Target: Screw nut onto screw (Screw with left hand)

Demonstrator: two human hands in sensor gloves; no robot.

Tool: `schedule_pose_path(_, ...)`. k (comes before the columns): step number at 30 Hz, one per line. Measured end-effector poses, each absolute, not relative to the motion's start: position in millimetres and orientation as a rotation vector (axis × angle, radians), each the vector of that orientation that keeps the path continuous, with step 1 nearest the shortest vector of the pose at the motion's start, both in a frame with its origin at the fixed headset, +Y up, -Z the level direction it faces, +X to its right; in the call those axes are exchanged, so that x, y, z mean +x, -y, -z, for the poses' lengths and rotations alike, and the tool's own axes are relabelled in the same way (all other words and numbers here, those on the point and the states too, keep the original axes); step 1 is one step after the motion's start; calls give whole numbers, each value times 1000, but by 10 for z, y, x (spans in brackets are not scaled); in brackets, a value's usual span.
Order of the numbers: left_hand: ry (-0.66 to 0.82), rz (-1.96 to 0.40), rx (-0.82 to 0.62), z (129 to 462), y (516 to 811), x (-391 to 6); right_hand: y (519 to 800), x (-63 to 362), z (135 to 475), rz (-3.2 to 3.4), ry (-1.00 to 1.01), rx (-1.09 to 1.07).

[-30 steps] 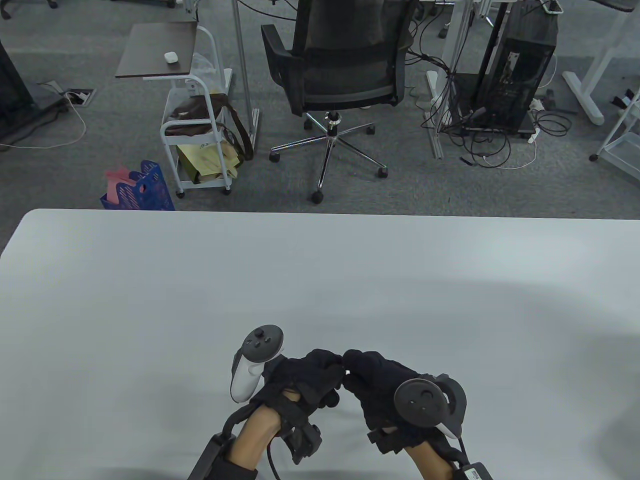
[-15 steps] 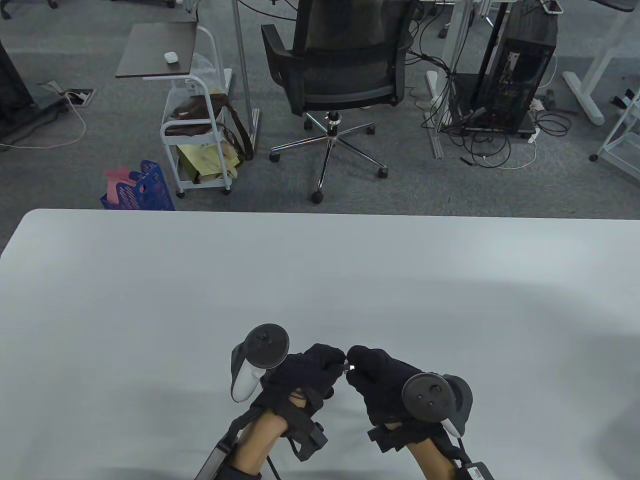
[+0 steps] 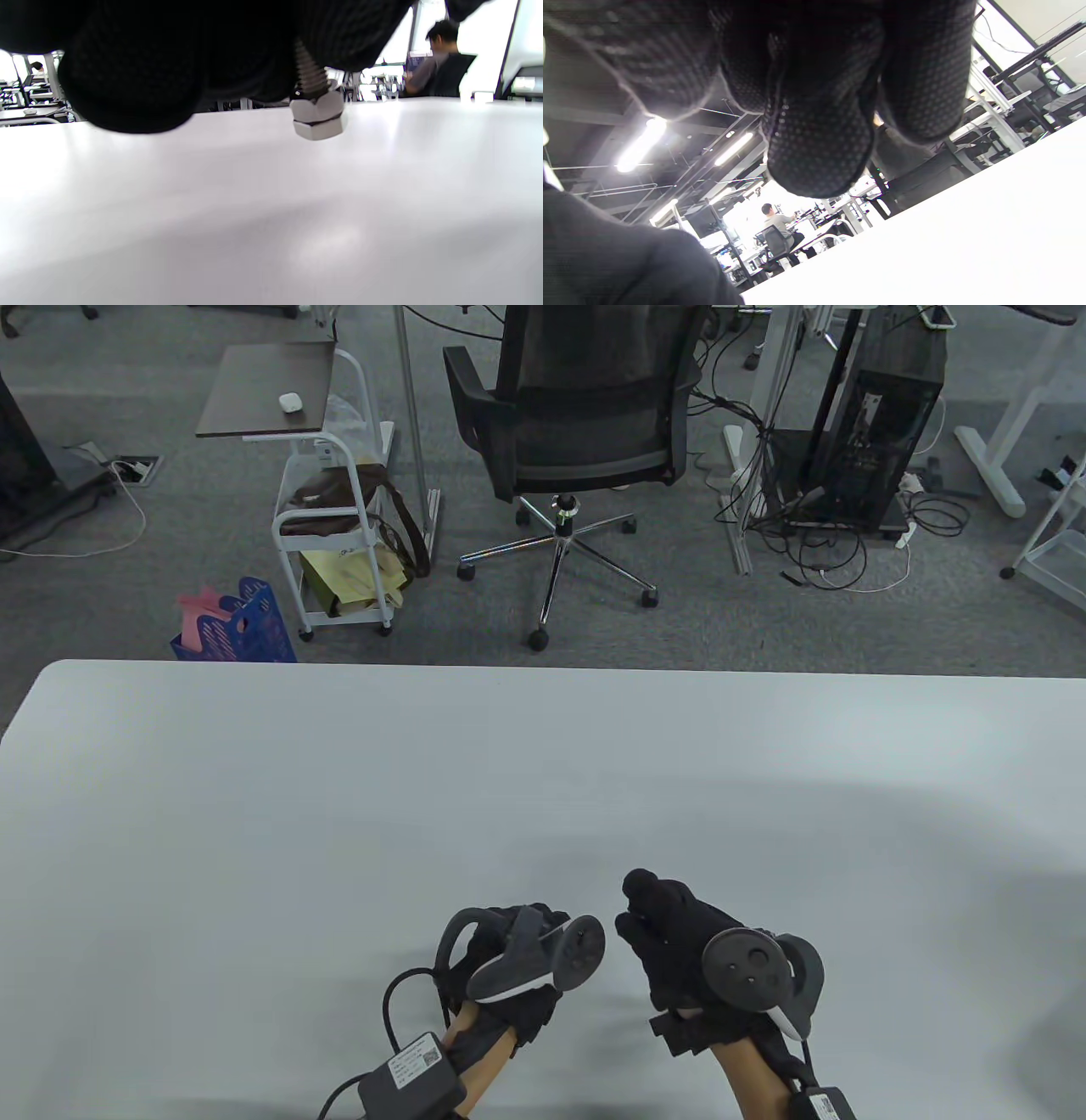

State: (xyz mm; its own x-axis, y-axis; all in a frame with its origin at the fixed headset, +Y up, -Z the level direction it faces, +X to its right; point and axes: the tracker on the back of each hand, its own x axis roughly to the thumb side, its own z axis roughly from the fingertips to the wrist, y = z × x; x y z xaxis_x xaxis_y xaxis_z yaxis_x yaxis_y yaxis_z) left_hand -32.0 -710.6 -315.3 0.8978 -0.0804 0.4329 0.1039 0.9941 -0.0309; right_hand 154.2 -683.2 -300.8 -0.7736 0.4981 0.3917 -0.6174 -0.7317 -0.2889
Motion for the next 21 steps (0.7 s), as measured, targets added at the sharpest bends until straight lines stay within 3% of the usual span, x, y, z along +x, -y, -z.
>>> schedule_pose_path(9,496,345,-239,3161,7433,-57,6857,1592,3035,-2439,529,361)
schedule_pose_path(16,484,248,-240,3175,7429,-128,6868,1615,3053,-2463,529,359)
schedule_pose_path(19,412,134,-273,3206,7320,-283,6850,1636,3051,-2530,577,368)
schedule_pose_path(21,364,11,-223,3247,7203,-462,6832,1650,3046,-2625,632,389)
